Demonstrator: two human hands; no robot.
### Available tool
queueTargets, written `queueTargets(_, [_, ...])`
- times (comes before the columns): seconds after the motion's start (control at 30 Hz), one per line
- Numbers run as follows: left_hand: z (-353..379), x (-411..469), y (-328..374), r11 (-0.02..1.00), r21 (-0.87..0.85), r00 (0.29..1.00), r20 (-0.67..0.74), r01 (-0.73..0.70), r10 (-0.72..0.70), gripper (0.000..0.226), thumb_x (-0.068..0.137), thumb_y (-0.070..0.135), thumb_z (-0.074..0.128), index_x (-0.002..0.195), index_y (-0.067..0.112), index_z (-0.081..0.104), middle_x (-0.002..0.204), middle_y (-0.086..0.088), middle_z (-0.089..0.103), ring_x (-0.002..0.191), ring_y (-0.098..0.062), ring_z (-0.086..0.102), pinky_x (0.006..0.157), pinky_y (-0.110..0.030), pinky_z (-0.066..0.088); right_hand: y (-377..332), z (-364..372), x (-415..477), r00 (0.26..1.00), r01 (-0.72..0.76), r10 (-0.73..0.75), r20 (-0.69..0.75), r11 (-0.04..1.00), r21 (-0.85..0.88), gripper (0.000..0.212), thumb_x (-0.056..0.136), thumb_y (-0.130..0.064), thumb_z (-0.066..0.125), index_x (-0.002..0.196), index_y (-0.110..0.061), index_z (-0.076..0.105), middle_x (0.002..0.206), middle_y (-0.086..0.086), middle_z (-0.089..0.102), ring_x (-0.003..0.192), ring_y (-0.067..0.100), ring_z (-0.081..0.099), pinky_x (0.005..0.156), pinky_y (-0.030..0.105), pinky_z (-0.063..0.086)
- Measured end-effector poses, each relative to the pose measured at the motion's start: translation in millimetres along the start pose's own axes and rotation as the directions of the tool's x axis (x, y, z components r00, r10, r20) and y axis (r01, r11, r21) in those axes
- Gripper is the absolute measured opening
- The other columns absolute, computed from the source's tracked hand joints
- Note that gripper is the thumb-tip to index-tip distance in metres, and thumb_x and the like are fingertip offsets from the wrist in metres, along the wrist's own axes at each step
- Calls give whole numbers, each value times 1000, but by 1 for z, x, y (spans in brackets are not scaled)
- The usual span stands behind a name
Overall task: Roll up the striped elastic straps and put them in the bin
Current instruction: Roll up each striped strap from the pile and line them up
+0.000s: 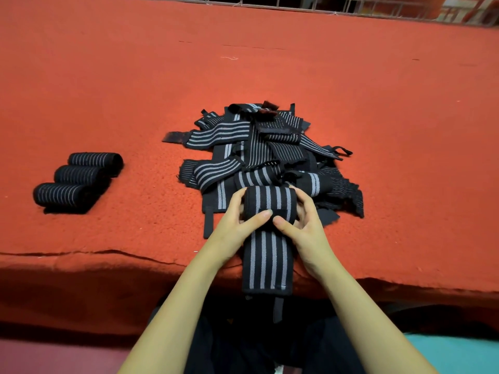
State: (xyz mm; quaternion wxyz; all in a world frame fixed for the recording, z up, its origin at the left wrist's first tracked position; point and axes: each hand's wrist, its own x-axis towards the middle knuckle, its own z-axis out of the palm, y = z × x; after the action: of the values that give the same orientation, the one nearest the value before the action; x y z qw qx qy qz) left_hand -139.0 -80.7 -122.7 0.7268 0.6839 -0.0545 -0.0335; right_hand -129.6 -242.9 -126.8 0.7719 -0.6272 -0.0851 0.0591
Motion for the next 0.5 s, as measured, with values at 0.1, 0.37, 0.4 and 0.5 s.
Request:
queueTargets(0.1, [-1,-2,0,999,-27,999,-15,-31,31,59,83,16,72,132,25,42,124,-4,63,115,-13,61,93,-26,50,0,0,1,1000,-11,11,-9,1000,4,70,77,-13,70,140,-17,38,131,8,60,114,23,63,95,36,52])
queueTargets(0.37, [0,-2,0,991,94,994,52,-98,93,52,87,13,69,122,34,37,120,-5,56,104,-5,62,85,-24,51,-2,-3,3,996,-42,50,-69,992,117,46,80,-19,64,123,-12,51,106,12,68,96,19,67,81,26,54])
queueTargets(0.4, [0,-1,0,996,71,997,44,-61,58,46,87,25,67,120,37,38,118,0,59,105,-7,63,87,-28,51,-1,-4,3,996,-42,50,-72,994,104,46,79,-18,66,122,-14,52,107,13,67,96,18,67,80,25,54])
queueTargets(0.5, [1,1,2,999,46,1000,-7,20,-19,31,81,56,59,109,47,48,121,2,63,113,-16,62,96,-46,50,2,-6,3,997,-30,36,-68,996,79,46,78,-13,74,119,-19,53,107,10,65,95,16,67,81,25,53])
